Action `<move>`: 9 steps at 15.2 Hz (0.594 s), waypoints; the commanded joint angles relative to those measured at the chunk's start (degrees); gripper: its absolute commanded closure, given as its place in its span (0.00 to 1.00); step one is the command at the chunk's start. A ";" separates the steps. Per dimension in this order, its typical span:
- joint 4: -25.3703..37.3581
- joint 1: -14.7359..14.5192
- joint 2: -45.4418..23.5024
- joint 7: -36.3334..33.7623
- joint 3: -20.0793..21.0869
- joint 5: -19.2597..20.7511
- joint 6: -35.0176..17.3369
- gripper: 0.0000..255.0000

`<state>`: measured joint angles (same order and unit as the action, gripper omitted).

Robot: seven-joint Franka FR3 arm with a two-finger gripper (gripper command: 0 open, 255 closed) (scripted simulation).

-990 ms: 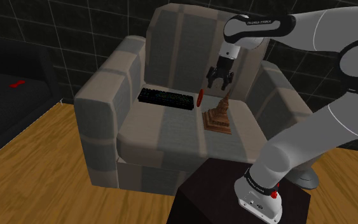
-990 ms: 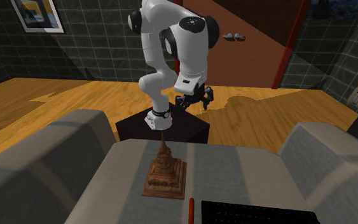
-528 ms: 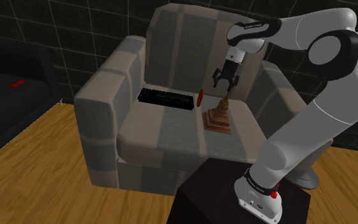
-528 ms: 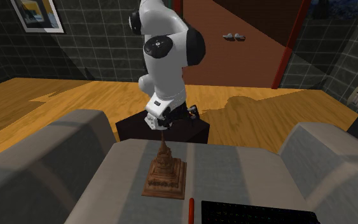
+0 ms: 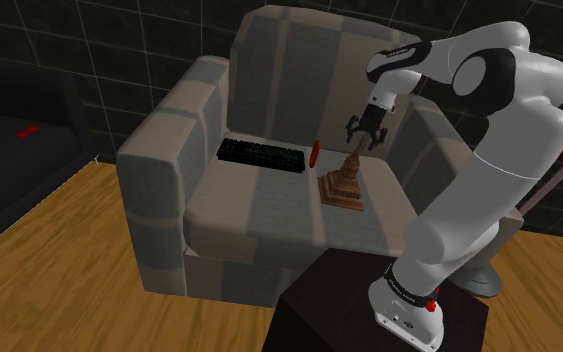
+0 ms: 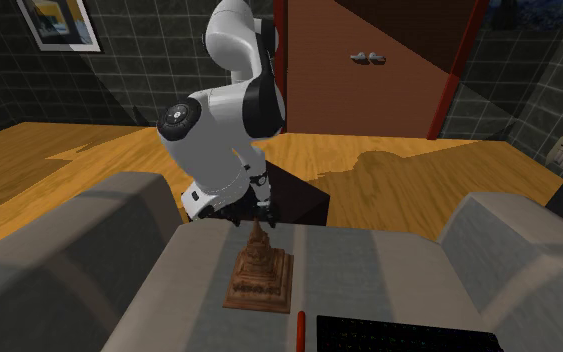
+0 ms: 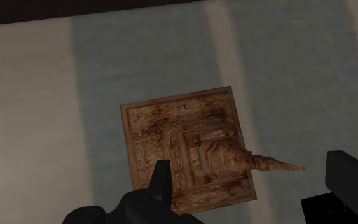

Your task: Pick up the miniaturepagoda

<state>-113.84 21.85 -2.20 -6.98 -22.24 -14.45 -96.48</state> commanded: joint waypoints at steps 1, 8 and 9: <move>-0.46 0.20 -0.84 0.31 -0.17 -0.39 -1.04 0.00; -2.51 0.22 -2.10 1.35 -0.13 -0.99 -4.10 1.00; -2.50 0.23 -2.11 1.36 -0.13 -0.99 -4.10 1.00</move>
<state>-116.29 22.10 -4.25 -5.64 -22.40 -15.41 -100.51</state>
